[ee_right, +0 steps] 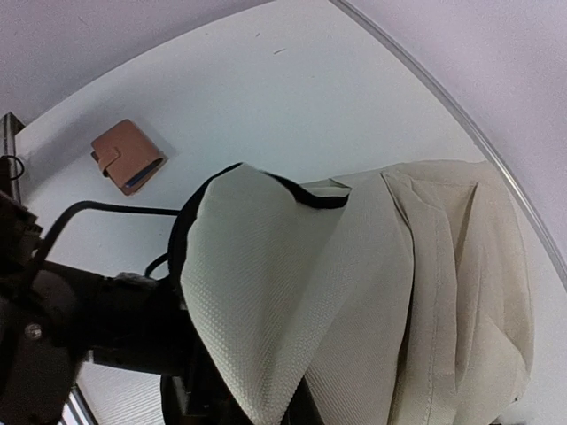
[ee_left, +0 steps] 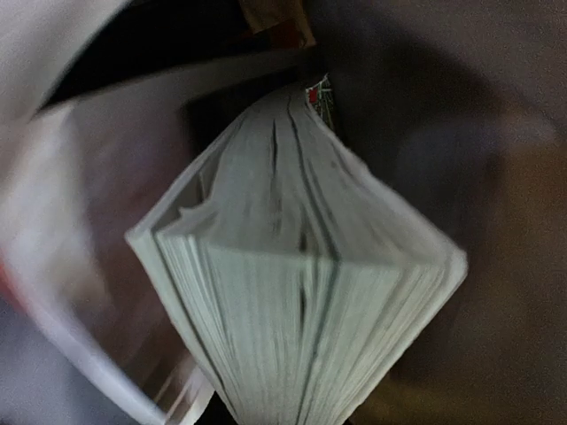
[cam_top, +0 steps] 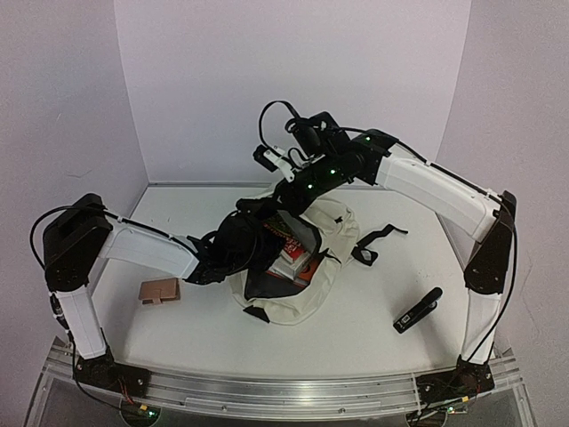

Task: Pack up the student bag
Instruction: Place the book in the student bag.

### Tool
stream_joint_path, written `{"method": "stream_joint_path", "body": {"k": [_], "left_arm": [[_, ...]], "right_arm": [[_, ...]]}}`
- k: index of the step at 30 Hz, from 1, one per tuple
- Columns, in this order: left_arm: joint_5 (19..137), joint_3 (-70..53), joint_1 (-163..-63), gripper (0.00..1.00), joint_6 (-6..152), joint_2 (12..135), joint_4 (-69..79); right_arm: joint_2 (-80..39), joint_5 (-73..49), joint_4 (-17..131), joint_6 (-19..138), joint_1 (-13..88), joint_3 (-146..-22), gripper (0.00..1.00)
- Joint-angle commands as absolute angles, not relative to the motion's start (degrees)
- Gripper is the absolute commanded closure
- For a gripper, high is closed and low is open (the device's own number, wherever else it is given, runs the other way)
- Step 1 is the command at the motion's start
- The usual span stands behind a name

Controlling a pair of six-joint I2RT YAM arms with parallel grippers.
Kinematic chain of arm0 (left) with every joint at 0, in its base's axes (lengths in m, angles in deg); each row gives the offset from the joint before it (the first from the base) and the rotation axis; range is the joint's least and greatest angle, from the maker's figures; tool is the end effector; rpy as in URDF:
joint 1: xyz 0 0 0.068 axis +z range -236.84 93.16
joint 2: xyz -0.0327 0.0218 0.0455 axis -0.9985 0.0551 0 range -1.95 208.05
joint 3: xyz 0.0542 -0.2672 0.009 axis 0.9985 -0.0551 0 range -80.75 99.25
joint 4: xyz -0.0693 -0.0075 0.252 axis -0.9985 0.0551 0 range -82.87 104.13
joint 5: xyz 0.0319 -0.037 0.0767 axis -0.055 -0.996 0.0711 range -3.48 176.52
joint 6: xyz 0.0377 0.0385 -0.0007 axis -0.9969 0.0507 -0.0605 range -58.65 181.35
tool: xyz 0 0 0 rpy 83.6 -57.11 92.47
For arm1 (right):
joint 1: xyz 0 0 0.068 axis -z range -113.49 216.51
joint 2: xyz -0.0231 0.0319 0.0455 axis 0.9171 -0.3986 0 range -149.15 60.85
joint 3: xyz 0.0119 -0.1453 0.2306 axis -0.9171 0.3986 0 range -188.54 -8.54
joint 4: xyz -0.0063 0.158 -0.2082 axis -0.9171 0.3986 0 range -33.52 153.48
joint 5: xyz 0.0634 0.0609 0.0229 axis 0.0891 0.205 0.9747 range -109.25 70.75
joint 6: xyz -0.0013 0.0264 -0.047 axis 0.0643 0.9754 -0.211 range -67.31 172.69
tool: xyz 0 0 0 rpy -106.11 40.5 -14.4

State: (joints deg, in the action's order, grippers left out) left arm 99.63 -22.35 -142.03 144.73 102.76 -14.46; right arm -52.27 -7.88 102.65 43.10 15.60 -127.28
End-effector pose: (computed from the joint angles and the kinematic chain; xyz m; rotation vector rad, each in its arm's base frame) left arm 0.2340 -0.3225 0.1877 -0.7065 2.1361 -1.2528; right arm 0.2748 0.3493 0.3691 -1.2675 1.9613 0.5963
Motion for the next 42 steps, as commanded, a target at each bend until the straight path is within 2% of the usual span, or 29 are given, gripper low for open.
{"method": "stream_joint_path", "body": {"k": [1,4,6,8,13,21,27,33,35,39,42], "left_arm": [[96.9,-16.9,-139.2,0.93,140.9,104.5,-18.6],[96.8,-16.7,-139.5,0.66,139.6,102.9,-15.0],[97.8,-17.7,-140.0,0.55,140.1,101.0,-12.3],[98.7,-18.7,-140.5,0.48,140.9,99.1,-9.1],[101.8,-20.9,-142.2,0.40,142.0,94.4,-1.7],[101.5,-26.6,-143.3,0.50,144.8,91.9,-1.9],[99.4,-29.5,-143.4,0.44,144.3,92.4,-3.3],[98.4,-27.5,-143.0,0.47,140.0,97.5,-7.8],[96.0,-26.0,-141.7,0.52,138.8,100.9,-11.0],[91.7,-24.2,-139.3,0.72,138.4,105.3,-16.9],[90.5,-22.2,-138.8,0.75,135.8,106.2,-17.7]], "right_arm": [[-49.0,-1.7,99.5,44.8,15.1,-127.9,1.00],[-50.1,-3.0,99.5,45.4,16.5,-128.8,1.00],[-51.2,-3.0,99.5,46.5,18.3,-129.8,1.00],[-51.8,-3.5,99.5,46.8,19.4,-130.5,1.00],[-52.3,-4.0,99.4,46.9,20.5,-131.6,1.00],[-51.6,-1.4,99.4,47.3,20.7,-130.5,1.00],[-50.2,3.4,99.5,47.9,20.7,-126.9,1.00],[-50.2,8.7,99.4,48.9,20.7,-123.3,1.00],[-50.4,10.0,99.4,49.3,20.7,-122.7,1.00],[-50.3,11.8,99.5,49.4,20.7,-121.2,1.00],[-50.1,12.9,99.4,49.8,20.6,-119.1,1.00]]}}
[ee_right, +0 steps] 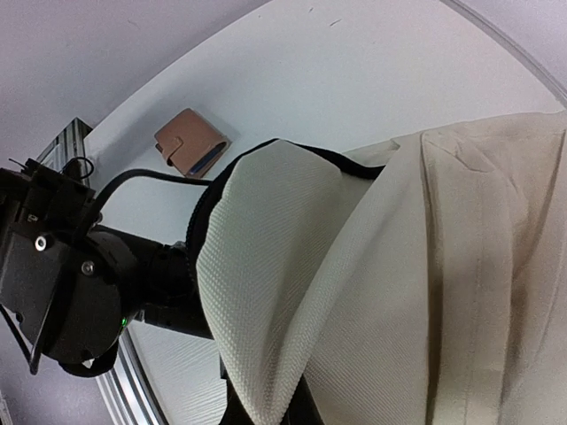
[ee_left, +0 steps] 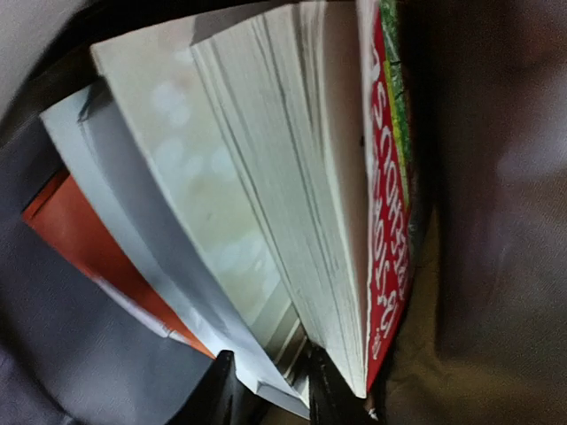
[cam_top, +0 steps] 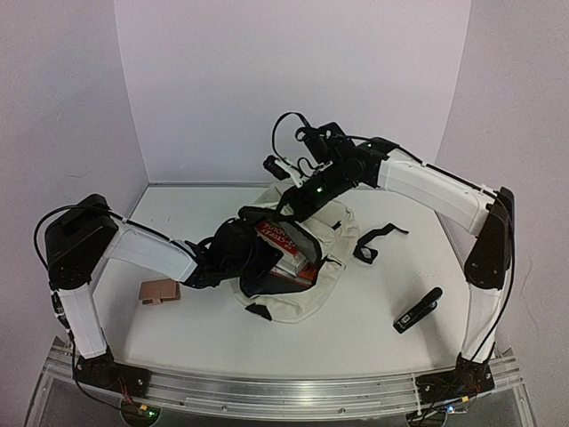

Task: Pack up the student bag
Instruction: Place the book in the student bag.

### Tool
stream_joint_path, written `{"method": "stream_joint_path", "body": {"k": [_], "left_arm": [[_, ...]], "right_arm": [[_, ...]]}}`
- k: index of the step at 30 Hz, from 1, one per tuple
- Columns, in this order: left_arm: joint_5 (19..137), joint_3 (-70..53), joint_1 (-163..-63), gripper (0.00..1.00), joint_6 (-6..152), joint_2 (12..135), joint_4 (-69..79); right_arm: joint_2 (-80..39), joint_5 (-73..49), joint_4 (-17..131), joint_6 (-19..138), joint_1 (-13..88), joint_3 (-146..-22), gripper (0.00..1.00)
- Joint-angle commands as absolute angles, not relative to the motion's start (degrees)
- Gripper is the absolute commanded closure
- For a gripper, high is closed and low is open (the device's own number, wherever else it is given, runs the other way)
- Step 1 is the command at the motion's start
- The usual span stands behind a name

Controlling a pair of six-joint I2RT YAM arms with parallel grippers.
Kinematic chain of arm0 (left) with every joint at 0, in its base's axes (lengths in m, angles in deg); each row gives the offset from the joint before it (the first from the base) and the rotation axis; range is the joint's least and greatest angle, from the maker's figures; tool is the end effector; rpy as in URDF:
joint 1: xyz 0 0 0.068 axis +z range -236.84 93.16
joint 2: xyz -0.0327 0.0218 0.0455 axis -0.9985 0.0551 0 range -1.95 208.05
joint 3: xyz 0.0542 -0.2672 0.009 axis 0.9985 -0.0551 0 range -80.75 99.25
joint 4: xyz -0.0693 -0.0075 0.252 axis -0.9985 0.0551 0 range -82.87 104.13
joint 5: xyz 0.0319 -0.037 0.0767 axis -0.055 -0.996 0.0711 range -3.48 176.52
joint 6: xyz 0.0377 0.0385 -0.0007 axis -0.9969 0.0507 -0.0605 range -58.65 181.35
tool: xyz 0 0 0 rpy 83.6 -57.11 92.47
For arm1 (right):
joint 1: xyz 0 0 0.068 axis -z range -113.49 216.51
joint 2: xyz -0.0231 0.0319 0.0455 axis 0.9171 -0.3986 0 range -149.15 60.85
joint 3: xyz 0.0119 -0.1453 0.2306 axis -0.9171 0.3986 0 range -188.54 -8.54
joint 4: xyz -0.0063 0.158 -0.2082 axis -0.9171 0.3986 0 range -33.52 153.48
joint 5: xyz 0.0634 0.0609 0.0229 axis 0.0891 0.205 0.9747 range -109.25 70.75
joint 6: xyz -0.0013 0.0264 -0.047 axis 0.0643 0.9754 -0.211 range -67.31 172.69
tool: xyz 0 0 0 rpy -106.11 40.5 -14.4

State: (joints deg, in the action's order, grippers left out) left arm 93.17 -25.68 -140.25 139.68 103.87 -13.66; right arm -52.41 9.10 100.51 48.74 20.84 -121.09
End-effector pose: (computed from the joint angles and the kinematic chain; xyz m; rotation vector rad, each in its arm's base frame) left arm 0.2347 -0.3093 0.1612 -0.5848 2.2812 -1.1850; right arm 0.2988 0.3300 0.3388 -1.2437 2.0847 0.9282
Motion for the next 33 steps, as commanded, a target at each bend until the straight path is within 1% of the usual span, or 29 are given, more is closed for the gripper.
{"method": "stream_joint_path", "body": {"k": [1,2,5,9,11,14,16,17,19,21,24,26,28,30,32,33], "left_arm": [[90.4,-21.8,-138.7,0.74,134.5,106.1,-17.3],[90.5,-21.9,-138.7,0.72,133.4,105.7,-17.4],[90.7,-24.4,-138.7,0.60,130.6,102.3,-17.6],[90.1,-28.8,-139.7,0.49,128.5,96.6,-12.1],[90.9,-30.6,-141.1,0.46,126.8,93.2,-8.5],[94.0,-32.7,-144.0,0.44,124.8,88.0,-2.1],[96.4,-35.4,-145.4,0.42,124.8,84.1,-0.9],[97.2,-36.9,-145.6,0.40,125.0,82.5,-1.0],[98.7,-39.4,-145.6,0.31,125.7,78.6,-0.4],[101.2,-41.0,-145.7,0.26,125.7,75.3,1.6],[104.5,-42.7,-145.6,0.22,125.3,71.2,2.7],[106.1,-43.2,-145.6,0.20,125.5,69.3,3.8],[107.8,-43.1,-145.3,0.16,126.6,68.9,6.3],[108.5,-43.0,-144.9,0.16,127.0,68.7,6.7],[109.2,-43.2,-144.6,0.16,127.8,68.4,6.8],[109.7,-43.4,-144.3,0.17,128.4,67.9,6.8]], "right_arm": [[-50.2,13.4,99.4,49.9,20.7,-118.2,1.00],[-50.3,13.9,99.4,50.1,20.7,-117.2,1.00],[-51.6,14.4,99.2,50.4,20.6,-115.7,1.00],[-53.6,13.6,98.9,50.2,20.7,-115.3,1.00],[-54.7,13.4,98.8,50.2,20.7,-115.9,1.00],[-56.4,13.3,98.6,50.1,20.7,-116.8,1.00],[-57.5,13.5,98.6,50.0,20.6,-116.8,1.00],[-58.0,13.4,98.6,50.0,20.6,-116.5,1.00],[-58.4,13.3,98.6,49.9,20.6,-115.8,1.00],[-58.8,13.5,98.5,50.2,20.6,-115.2,1.00],[-59.2,14.0,98.5,50.5,20.1,-115.6,0.94],[-59.5,14.2,98.5,50.7,19.9,-117.5,0.86],[-60.1,13.8,98.6,51.0,20.0,-120.4,0.84],[-60.7,13.1,98.6,51.1,20.0,-123.4,0.84],[-61.9,12.4,98.7,51.2,20.0,-125.9,0.91],[-62.8,12.1,98.6,51.2,19.9,-127.0,0.96]]}}
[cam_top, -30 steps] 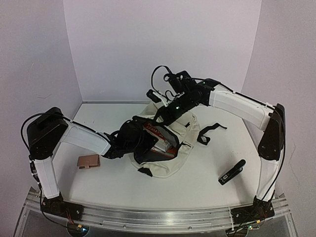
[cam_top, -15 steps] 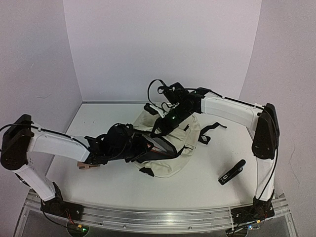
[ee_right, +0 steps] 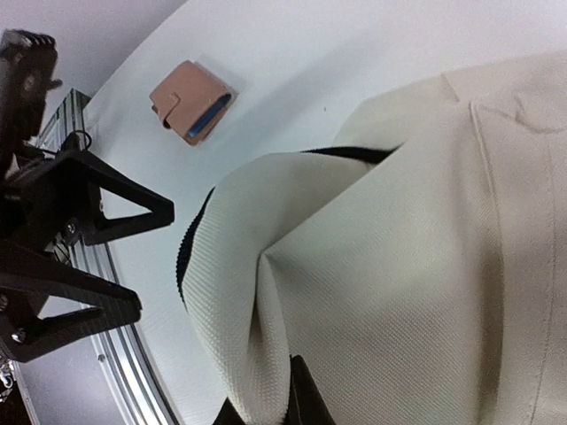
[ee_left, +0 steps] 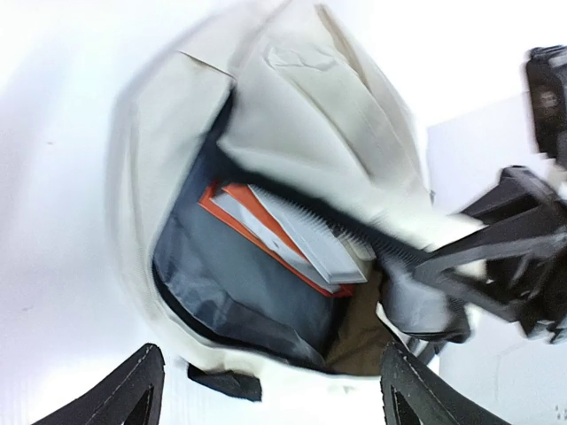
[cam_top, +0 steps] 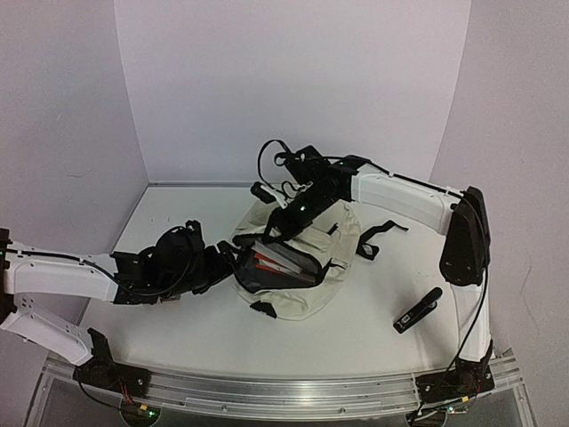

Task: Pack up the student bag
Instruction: Place the book in the student bag, then zip the student bag at the center of the board.

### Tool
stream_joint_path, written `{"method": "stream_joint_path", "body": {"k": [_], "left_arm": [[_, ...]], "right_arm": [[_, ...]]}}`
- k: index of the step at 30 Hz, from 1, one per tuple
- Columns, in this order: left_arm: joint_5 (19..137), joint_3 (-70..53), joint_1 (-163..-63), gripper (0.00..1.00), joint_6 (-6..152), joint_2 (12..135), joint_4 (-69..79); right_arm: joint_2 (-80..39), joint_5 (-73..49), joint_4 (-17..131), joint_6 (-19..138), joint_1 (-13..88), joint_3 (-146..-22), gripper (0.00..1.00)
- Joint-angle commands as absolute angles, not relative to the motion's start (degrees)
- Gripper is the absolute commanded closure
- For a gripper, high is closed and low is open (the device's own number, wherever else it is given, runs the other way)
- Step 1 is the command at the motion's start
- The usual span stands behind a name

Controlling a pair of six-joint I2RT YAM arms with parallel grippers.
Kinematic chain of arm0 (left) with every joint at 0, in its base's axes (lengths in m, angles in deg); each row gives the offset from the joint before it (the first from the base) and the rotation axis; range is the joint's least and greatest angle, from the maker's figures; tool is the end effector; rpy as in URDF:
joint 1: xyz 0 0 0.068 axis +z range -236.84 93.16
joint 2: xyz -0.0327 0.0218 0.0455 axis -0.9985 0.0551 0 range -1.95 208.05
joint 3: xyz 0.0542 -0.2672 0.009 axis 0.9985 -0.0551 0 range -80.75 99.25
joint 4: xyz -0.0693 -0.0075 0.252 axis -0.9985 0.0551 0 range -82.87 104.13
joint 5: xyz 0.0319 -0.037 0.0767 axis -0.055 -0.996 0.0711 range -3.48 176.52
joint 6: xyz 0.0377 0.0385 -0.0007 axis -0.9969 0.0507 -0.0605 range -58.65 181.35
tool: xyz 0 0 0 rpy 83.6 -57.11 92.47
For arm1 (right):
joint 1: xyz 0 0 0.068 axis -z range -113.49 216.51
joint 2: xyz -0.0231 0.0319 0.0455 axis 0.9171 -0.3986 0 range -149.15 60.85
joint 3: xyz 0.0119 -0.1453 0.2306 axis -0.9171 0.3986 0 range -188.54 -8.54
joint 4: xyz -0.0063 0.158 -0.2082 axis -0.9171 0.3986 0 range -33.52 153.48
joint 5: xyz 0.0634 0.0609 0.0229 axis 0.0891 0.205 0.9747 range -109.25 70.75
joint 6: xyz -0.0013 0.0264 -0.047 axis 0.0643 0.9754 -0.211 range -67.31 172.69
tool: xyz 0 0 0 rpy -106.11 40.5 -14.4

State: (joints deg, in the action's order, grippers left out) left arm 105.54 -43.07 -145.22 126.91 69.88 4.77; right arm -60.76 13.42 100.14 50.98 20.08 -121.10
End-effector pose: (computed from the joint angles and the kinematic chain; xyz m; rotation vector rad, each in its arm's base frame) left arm 0.1491 -0.2202 0.2198 -0.3469 2.2118 -0.9197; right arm 0.3120 0.3557 0.2763 -1.2783 2.2396 1.0250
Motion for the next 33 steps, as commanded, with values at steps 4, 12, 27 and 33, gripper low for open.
{"method": "stream_joint_path", "body": {"k": [4,12,27,33], "left_arm": [[110.8,-45.6,-142.6,0.19,131.1,65.0,5.2],[110.7,-41.4,-141.3,0.20,124.2,63.9,7.4],[101.6,-9.7,-151.5,0.31,97.3,84.5,27.8],[99.3,3.0,-153.0,0.35,98.8,98.6,31.9]], "right_arm": [[-68.4,11.4,98.7,52.8,20.0,-133.6,1.00],[-73.8,7.8,98.8,56.5,20.1,-149.8,0.75],[-43.2,11.4,98.3,55.5,31.1,-108.5,0.35],[-41.8,14.4,97.6,57.3,35.9,-98.8,0.39]]}}
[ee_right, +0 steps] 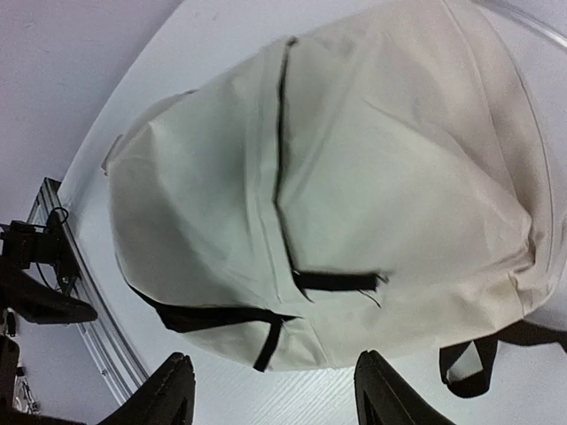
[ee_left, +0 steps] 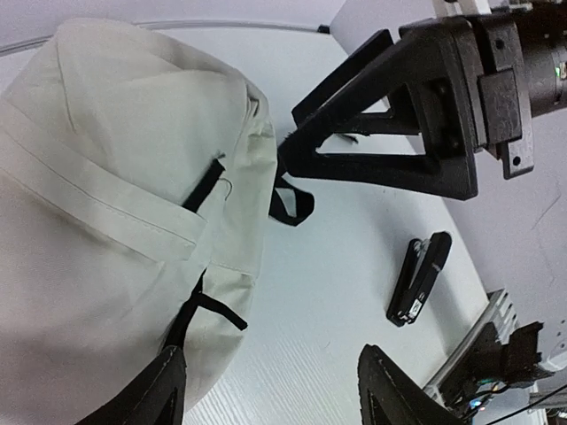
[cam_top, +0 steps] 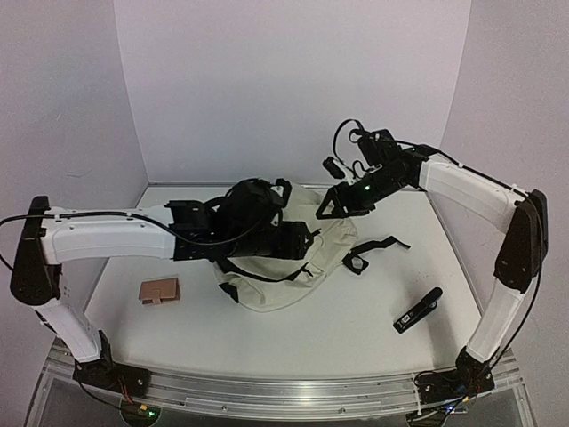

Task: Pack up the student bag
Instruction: Zip the student bag at the center of the board.

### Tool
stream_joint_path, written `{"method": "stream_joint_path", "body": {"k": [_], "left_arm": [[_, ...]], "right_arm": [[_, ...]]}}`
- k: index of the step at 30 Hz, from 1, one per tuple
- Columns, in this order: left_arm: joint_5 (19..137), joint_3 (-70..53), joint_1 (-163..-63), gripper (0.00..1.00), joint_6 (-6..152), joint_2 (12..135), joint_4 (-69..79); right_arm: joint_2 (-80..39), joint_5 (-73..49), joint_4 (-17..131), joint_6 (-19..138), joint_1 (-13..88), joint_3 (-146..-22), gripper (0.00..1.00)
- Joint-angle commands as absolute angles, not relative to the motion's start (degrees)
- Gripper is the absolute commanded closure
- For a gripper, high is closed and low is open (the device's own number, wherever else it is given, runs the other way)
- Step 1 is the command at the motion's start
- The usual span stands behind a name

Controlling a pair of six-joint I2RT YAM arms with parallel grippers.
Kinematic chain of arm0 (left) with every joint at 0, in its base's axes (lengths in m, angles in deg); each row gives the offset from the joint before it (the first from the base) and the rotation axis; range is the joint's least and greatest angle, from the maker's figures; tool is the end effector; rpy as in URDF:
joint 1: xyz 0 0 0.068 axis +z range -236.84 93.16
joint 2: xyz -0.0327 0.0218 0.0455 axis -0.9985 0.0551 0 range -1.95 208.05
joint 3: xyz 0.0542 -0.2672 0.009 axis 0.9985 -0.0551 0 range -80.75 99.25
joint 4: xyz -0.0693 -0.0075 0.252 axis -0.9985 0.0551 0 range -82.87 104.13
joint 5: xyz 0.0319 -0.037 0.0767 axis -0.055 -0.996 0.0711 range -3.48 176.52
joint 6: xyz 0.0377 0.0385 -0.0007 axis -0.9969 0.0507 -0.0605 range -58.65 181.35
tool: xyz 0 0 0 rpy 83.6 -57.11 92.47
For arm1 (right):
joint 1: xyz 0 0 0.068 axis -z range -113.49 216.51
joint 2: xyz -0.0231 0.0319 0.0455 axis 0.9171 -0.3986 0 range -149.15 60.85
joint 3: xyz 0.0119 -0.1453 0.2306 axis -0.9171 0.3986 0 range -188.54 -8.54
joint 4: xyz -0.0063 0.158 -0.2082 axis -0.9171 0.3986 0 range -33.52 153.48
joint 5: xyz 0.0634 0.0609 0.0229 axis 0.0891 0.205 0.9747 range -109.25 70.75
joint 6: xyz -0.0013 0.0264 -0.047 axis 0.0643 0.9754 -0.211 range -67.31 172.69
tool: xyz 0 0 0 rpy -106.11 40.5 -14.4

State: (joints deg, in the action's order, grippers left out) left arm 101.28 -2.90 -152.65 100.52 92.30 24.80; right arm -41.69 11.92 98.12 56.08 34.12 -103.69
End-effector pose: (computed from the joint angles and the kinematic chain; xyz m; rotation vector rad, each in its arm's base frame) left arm 0.1645 -0.3442 0.3045 0.3670 2.2193 -0.7679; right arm 0.3250 0.2279 0.3203 -0.8659 2.3224 0.9373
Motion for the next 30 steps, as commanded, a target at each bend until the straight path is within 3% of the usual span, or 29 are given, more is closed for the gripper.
{"method": "stream_joint_path", "body": {"k": [1,14,30], "left_arm": [[98.9,4.2,-153.0,0.35,99.3,100.2,31.9],[99.4,17.9,-152.7,0.43,103.8,115.9,37.5],[99.3,23.9,-151.4,0.51,109.5,122.0,45.0]], "right_arm": [[-41.8,14.8,97.3,57.5,36.2,-97.8,0.39],[-43.7,15.9,94.2,59.6,37.3,-93.1,0.41],[-44.1,16.5,93.0,60.3,37.3,-91.9,0.42]]}}
